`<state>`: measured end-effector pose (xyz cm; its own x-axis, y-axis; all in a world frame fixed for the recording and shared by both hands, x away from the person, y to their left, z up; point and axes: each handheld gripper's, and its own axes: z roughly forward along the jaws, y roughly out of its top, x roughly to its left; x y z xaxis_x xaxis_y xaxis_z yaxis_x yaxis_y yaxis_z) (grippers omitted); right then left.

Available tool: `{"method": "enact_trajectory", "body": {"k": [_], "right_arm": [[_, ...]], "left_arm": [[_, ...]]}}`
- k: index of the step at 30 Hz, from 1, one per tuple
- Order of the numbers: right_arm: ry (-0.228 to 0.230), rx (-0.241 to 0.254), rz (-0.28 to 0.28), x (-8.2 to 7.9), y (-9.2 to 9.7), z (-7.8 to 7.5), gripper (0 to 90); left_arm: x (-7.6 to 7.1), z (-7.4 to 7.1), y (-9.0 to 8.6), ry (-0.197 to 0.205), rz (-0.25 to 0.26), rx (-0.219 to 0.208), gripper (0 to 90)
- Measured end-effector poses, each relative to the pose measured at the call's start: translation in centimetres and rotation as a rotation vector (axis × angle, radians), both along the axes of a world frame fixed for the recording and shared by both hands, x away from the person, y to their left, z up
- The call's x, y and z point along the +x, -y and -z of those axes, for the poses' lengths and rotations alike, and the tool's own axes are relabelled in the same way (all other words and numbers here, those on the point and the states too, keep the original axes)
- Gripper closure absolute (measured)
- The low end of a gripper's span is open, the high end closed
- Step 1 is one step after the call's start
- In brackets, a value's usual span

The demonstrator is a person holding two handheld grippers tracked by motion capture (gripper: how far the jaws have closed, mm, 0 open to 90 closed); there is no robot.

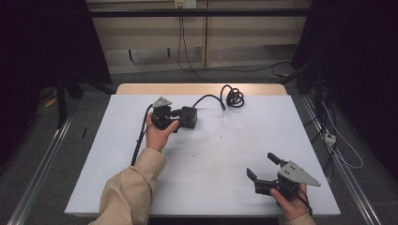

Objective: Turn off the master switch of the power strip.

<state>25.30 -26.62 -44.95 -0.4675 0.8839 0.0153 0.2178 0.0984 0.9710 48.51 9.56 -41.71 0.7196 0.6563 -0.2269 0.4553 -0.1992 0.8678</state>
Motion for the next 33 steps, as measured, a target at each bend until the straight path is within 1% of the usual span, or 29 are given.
{"method": "enact_trajectory", "body": {"k": [2, 7, 8, 9, 12, 15, 16, 18, 21, 23, 24, 26, 29, 33], "right_arm": [[-0.001, 0.001, 0.001, 0.0, 0.0, 0.0, 5.4], [-0.001, 0.0, 0.001, 0.0, 0.0, 0.0, 5.4], [-0.001, 0.0, 0.001, 0.0, 0.0, 0.0, 5.4], [0.0, 0.0, 0.001, 0.0, 0.0, 0.0, 5.4], [-0.002, 0.0, 0.001, 0.0, 0.0, 0.0, 5.4], [-0.002, 0.001, 0.002, 0.0, 0.0, 0.0, 5.4], [-0.002, 0.001, 0.001, 0.0, -0.1, 0.0, 5.4], [0.0, 0.0, 0.001, 0.0, -0.1, 0.0, 5.4], [0.001, 0.001, 0.002, 0.0, -0.1, 0.0, 5.3], [-0.001, 0.002, 0.002, 0.0, 0.0, 0.0, 5.4], [-0.001, 0.003, 0.002, 0.0, 0.0, 0.0, 5.4], [0.0, 0.004, 0.004, 0.0, 0.0, 0.0, 5.4], [0.002, 0.004, 0.004, -0.1, 0.0, -0.1, 5.4], [0.003, 0.005, 0.004, -0.1, 0.0, -0.1, 5.4]], "left_arm": [[-0.3, 0.0, -0.2, 0.001, 0.005, 0.007, 35.4], [-0.8, 0.1, -0.8, -0.009, 0.012, 0.005, 28.4], [-1.1, 0.2, -1.1, -0.019, 0.014, 0.0, 26.4], [-1.3, 0.2, -1.3, -0.02, 0.021, 0.002, 25.3], [-1.6, 0.2, -1.6, -0.017, 0.026, 0.004, 22.1], [-2.3, 0.2, -2.1, -0.016, 0.025, 0.001, 19.1], [-2.5, 0.2, -2.4, -0.014, 0.028, 0.008, 18.4], [-2.8, 0.3, -2.7, -0.013, 0.027, 0.005, 17.8], [-3.3, 0.3, -3.1, -0.016, 0.033, 0.022, 14.9], [-3.7, 0.2, -3.4, -0.012, 0.033, 0.016, 13.2], [-3.9, 0.3, -3.6, -0.013, 0.034, 0.007, 12.9], [-4.3, 0.3, -3.9, -0.01, 0.034, 0.009, 11.6], [-4.7, 0.4, -4.2, -0.014, 0.039, 0.027, 10.1], [-5.3, 0.5, -4.7, -0.01, 0.045, 0.025, 9.5]]}}
